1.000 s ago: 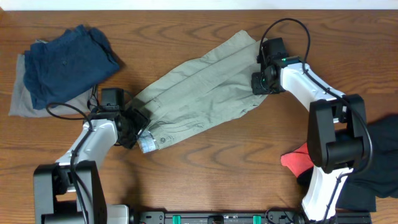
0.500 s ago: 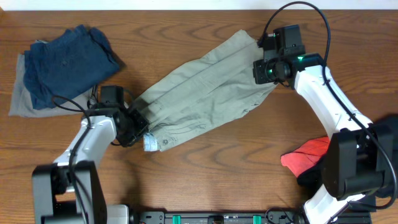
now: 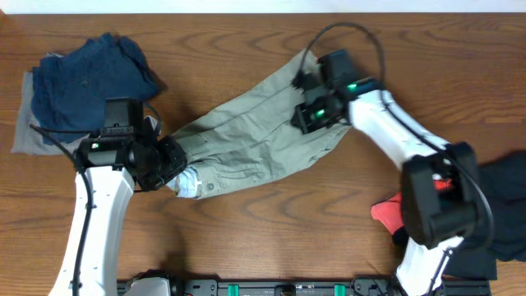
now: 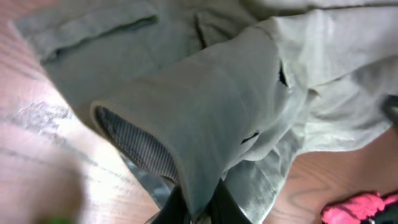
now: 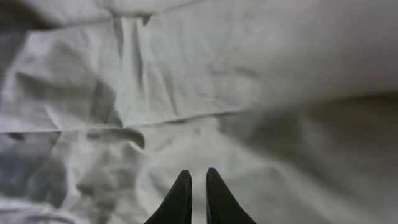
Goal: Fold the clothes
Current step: 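Grasp the waistband end with the left gripper and fold it rightward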
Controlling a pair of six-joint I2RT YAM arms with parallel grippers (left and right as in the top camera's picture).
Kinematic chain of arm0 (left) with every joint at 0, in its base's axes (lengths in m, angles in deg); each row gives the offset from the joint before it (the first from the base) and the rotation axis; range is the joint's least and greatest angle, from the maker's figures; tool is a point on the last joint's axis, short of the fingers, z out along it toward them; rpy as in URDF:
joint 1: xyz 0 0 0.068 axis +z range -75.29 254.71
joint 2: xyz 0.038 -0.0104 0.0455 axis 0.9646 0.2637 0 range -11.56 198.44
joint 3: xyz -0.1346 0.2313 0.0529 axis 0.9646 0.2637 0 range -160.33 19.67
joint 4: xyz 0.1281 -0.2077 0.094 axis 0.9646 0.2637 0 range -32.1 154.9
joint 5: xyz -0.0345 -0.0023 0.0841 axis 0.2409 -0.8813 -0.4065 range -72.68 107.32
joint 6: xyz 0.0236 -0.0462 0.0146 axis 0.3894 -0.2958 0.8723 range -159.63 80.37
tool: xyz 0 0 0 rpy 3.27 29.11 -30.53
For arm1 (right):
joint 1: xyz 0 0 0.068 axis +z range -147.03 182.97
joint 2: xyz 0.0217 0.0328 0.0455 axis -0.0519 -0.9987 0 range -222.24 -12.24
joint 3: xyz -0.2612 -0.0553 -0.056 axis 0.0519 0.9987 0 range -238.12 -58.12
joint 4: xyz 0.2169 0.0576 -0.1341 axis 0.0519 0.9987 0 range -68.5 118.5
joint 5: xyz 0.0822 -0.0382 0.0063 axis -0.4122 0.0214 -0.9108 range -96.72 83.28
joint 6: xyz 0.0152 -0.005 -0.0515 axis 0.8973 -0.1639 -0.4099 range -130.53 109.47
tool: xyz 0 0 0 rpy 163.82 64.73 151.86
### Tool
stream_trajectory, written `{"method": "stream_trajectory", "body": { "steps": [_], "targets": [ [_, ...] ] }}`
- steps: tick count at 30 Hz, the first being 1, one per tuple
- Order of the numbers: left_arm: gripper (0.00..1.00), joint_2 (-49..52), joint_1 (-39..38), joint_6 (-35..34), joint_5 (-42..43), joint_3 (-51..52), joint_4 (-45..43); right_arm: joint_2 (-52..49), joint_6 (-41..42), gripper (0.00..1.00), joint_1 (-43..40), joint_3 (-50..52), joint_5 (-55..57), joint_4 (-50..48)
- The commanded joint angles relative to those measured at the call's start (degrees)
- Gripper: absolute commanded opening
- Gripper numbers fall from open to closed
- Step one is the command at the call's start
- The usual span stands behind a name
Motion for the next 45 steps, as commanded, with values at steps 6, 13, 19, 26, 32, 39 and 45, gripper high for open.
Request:
{"method": "stream_trajectory", "body": {
  "steps": [6,13,19,26,32,39,45],
  "targets": [
    [0.06,-2.1,0.3,4.0,0.4,-9.4,6.1,-9.3,-0.6,0.09,10.9,0.1,-6.1,-2.9],
    [0.06,-2.0,0.3,4.0,0.4,-17.6,6.4,-12.0,0.9,0.14,19.9,0.0,-5.0,-8.0],
    [0.06,-1.4,0.3,4.2,0.3,-17.9,6.3,-7.1,3.8,0.10,18.1,-4.6,8.6,-1.6],
    [0.06,-0.8,0.3,4.4,-1.4,-17.9,6.1,1.8,2.4,0.13,6.5,-6.7,19.1,3.9],
    [0.06,-0.8,0.3,4.3,-1.3,-17.9,5.9,0.4,0.9,0.10,-2.5,-6.1,18.9,8.5],
    [0.06,-0.8,0.1,4.0,-0.5,-17.9,5.2,-3.5,1.0,0.10,-5.3,-3.3,19.2,8.6],
    [0.06,-0.8,0.1,3.9,3.4,-17.8,4.0,-8.5,1.3,0.08,-5.0,-3.0,19.1,8.4]
  ]
}}
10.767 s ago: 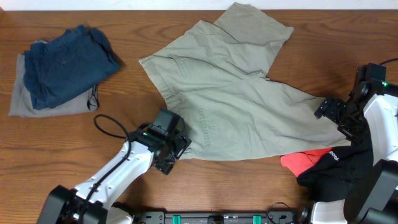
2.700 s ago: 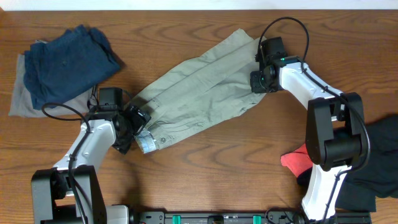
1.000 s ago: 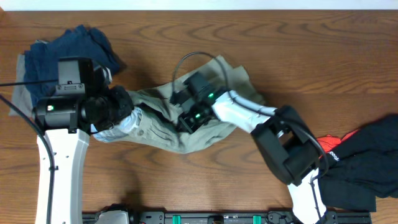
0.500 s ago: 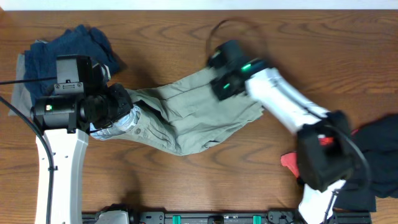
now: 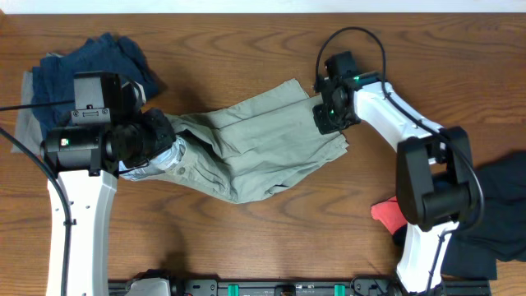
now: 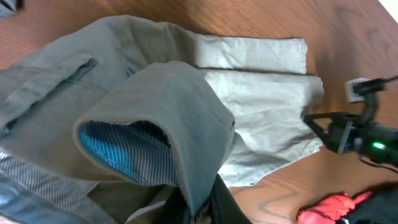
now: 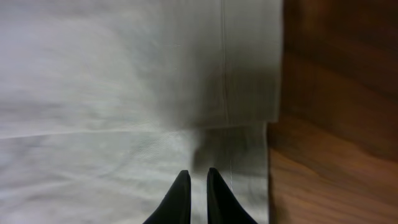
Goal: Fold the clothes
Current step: 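Grasp the waistband end with the left gripper and fold it rightward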
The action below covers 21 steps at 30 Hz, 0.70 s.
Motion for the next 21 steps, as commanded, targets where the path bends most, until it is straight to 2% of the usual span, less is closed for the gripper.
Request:
{"method": "stream_trajectory", "body": {
  "steps": [1,5,11,21],
  "targets": [
    [0.06,0.1,-0.1,0.5,4.5,-1.4,-1.4,-3.1,-0.3,0.07,0.2,0.5,0.3,0.1],
    [0.06,0.6,-2.6,-1.5,5.4,-1.4,-3.2,-5.0,1.4,0.07,1.5,0.6,-1.4,0.8],
    [0.06,3.9,-11.5,-5.2,5.5,-1.4,-8.4,-5.5,5.6,0.09,5.3,1.2,-2.9,1.0],
    [0.06,13.6,-27.6,-13.5,5.6,-1.4,-23.5,-5.5,8.9,0.12,10.7,1.2,-2.7,1.6]
  ]
}}
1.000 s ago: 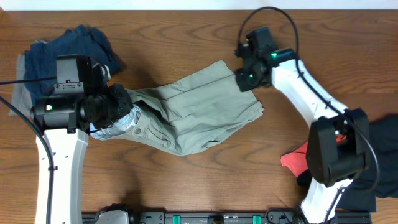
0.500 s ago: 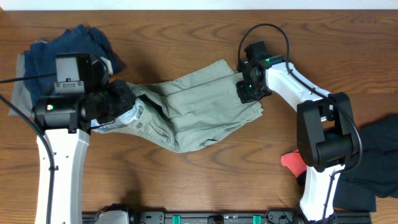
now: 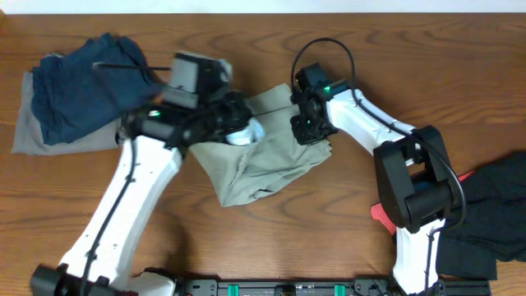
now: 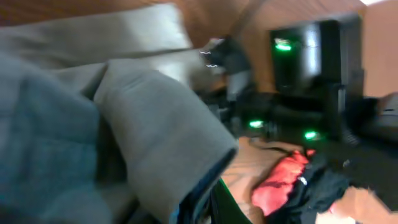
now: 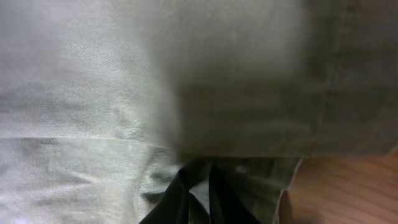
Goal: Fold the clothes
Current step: 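Grasp the waistband end with the left gripper and fold it rightward, then release the folded shorts and lift both grippers away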
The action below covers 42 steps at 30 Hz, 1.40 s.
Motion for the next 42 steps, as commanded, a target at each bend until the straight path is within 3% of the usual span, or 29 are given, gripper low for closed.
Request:
{"method": "stream_trajectory", "body": {
  "steps": [1,5,6,8,13,16,21,25,30,42],
  "targets": [
    [0.06,2.9,-4.3,-4.1,1.4,-1.4,-2.6,-4.0,2.6,0.12,2.5,1.9,-2.6,0.8],
    [0.07,6.2,-7.6,-4.1,1.4,-1.4,-5.4,-4.0,2.8,0.14,2.8,1.9,-1.6,1.0],
    [0.12,6.5,-7.9,-4.1,1.4,-1.4,-5.9,-4.0,2.8,0.15,2.8,1.9,-1.1,1.2],
    [0.34,6.6,-8.0,-4.1,1.4,-1.4,-7.5,-4.0,3.1,0.22,2.5,1.9,0.8,2.0],
    [0.50,4.7,-5.9,0.2,6.1,-3.9,-11.6,-1.0,4.6,0.31,-0.9,0.4,3.7,3.5],
    [0.50,2.7,-3.6,2.5,6.4,-6.4,-12.3,2.5,4.4,0.35,-4.3,-2.1,6.0,5.3],
    [0.50,0.3,4.3,3.5,-0.5,-7.3,-12.1,9.0,3.8,0.39,-9.3,-7.6,7.0,9.7],
    [0.50,2.1,10.0,5.0,-2.0,-6.5,-11.7,14.2,-1.1,0.39,-10.6,-10.1,-2.6,10.3],
    [0.50,8.0,13.2,6.9,-1.9,-5.9,-11.5,16.0,-7.0,0.40,-8.1,-9.9,-20.6,9.8],
    [0.50,27.3,13.5,9.1,-1.9,-5.9,-7.2,11.7,-1.6,0.40,1.3,1.2,-21.3,8.3]
  ]
}}
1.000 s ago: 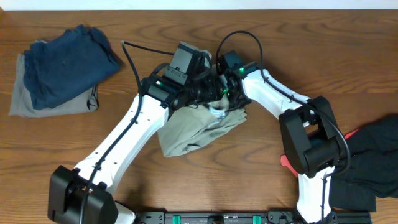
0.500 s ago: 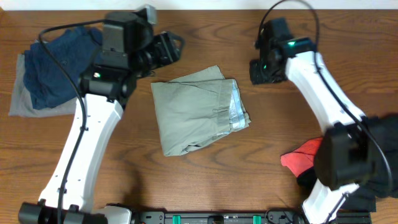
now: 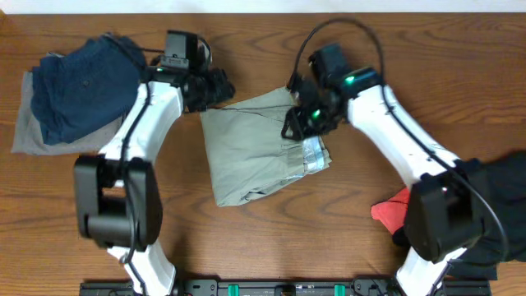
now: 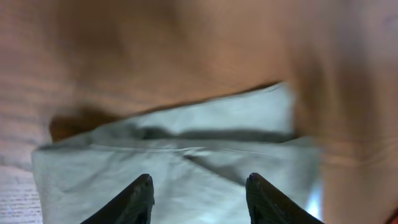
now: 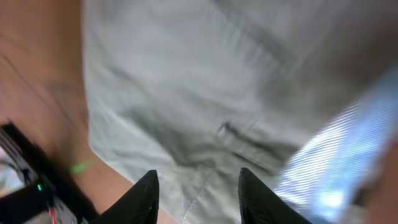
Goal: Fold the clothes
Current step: 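Release the folded shorts and lift both grippers away, then grasp the folded shorts' top edge with both grippers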
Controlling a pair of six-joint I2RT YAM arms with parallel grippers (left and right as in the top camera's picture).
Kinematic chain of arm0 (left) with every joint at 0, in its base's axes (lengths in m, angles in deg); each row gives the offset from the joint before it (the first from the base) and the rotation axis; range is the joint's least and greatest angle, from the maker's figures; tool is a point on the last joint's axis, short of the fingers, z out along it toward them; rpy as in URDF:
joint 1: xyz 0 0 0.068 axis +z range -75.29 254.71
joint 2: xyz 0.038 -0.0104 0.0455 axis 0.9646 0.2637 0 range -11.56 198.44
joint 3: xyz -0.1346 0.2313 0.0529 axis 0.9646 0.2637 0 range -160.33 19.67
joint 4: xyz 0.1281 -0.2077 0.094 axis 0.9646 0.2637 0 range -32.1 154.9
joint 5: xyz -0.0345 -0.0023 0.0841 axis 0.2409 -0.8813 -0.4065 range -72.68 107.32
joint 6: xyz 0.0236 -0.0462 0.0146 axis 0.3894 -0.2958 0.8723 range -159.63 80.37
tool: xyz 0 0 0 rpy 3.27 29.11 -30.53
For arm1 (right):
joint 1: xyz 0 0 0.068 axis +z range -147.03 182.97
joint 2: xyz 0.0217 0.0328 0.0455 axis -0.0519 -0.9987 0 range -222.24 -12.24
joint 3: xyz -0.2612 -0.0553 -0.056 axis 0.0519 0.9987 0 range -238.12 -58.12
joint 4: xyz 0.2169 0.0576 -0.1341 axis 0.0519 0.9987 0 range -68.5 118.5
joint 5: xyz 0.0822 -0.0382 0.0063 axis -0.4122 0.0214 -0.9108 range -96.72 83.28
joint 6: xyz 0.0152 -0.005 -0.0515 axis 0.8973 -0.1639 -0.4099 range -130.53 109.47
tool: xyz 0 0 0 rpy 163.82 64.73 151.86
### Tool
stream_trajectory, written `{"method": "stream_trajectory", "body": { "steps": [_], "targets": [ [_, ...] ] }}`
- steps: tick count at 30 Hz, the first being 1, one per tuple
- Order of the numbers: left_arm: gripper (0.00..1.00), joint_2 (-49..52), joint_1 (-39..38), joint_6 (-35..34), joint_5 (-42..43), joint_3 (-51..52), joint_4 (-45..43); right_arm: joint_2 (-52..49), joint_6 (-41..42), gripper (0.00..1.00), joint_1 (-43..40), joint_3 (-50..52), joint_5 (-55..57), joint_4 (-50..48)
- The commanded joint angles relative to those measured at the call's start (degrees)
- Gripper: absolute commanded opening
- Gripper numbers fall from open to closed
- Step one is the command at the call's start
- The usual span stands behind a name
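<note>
The khaki trousers lie folded in a compact bundle at the table's middle, striped waistband lining showing at the right edge. My left gripper hovers open at the bundle's far left corner; in the left wrist view the left gripper has spread fingers over the cloth, gripping nothing. My right gripper is open above the bundle's right side. In the right wrist view the right gripper is over khaki cloth, the lining at the right.
A pile of dark blue garments on a grey cloth sits at the far left. A red item and a black garment lie at the right edge. Bare wood table shows in front.
Both grippers have let go and stand open. The left one, then shut on the waist end over the middle, is now at the bundle's far left corner. The trousers lie flat, folded over.
The trousers lay stretched diagonally, left gripper shut on the waist end at lower left, right gripper shut on the leg end at upper right. Then the waist end was held raised at the left, then over the middle beside the right gripper. Now the folded bundle lies released.
</note>
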Motion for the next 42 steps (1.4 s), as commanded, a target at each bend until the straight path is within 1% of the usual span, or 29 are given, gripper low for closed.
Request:
{"method": "stream_trajectory", "body": {
  "steps": [1,3,6,12,14,16,19,21,24,25,26,27,28,29,30,31,34,38,42],
  "targets": [
    [0.49,3.3,0.1,1.3,-0.4,0.5,1.9,-1.1,0.9,0.40,3.1,3.7,-1.7,-1.2],
    [0.48,5.2,0.2,1.2,-0.4,0.5,4.2,-1.4,0.7,0.40,4.7,5.7,-0.9,-1.9],
    [0.47,6.9,0.2,1.3,-0.5,0.5,10.3,-1.8,0.7,0.41,6.0,8.9,4.0,-1.7],
    [0.46,7.3,0.2,3.6,-0.4,0.5,27.2,-1.8,0.9,0.45,3.7,15.1,19.5,-3.4],
    [0.45,7.3,0.1,3.6,-0.3,0.5,32.4,-1.8,0.9,0.47,1.6,16.0,26.1,-6.8],
    [0.46,7.3,0.1,3.8,0.4,0.5,36.3,-1.8,0.9,0.47,-0.3,16.0,29.7,-11.6],
    [0.46,7.0,0.1,7.9,6.7,0.5,40.7,-1.8,-2.2,0.46,-2.8,15.0,29.6,-20.4],
    [0.50,6.1,0.2,9.8,10.3,0.0,42.2,-1.8,-2.4,0.46,-3.4,13.9,29.6,-23.3],
    [0.54,3.3,0.3,10.3,9.9,-1.4,41.2,-1.8,-2.4,0.47,-3.2,11.6,29.3,-23.3],
    [0.57,1.8,0.6,10.3,9.7,-1.9,39.3,-1.8,-2.4,0.51,-3.0,11.0,29.3,-22.7],
    [0.64,0.8,0.7,10.3,9.7,-2.1,37.5,-1.7,-2.3,0.53,-2.8,10.6,29.4,-22.0],
    [0.75,-0.7,0.9,11.1,9.7,-2.1,34.4,-1.6,-2.3,0.59,-2.6,10.1,29.4,-20.9],
    [0.82,-2.0,1.0,13.3,9.7,-2.1,31.1,-1.3,-2.2,0.63,-2.5,9.6,29.4,-19.5],
    [0.93,-3.1,1.0,16.1,9.7,-2.1,28.1,-1.0,-1.7,0.64,-2.5,9.1,29.4,-18.3],
    [1.00,-3.7,1.0,18.0,9.3,-2.1,25.4,-0.4,-0.8,0.65,-2.6,8.5,29.4,-16.9],
    [0.98,-3.8,1.0,18.8,8.2,-2.1,23.6,0.2,-0.3,0.66,-2.6,8.0,29.4,-15.7],
    [0.98,-2.9,1.0,20.4,2.3,-2.0,20.1,2.6,0.1,0.67,-2.9,6.9,29.4,-13.0],
    [0.98,0.5,1.0,25.7,1.9,-2.0,18.6,6.8,0.0,0.72,-3.0,6.8,29.4,-10.6],
    [0.98,5.2,1.0,26.3,2.5,-2.0,18.4,10.3,0.0,0.75,-3.0,6.8,29.4,-8.0]
  ]
}}
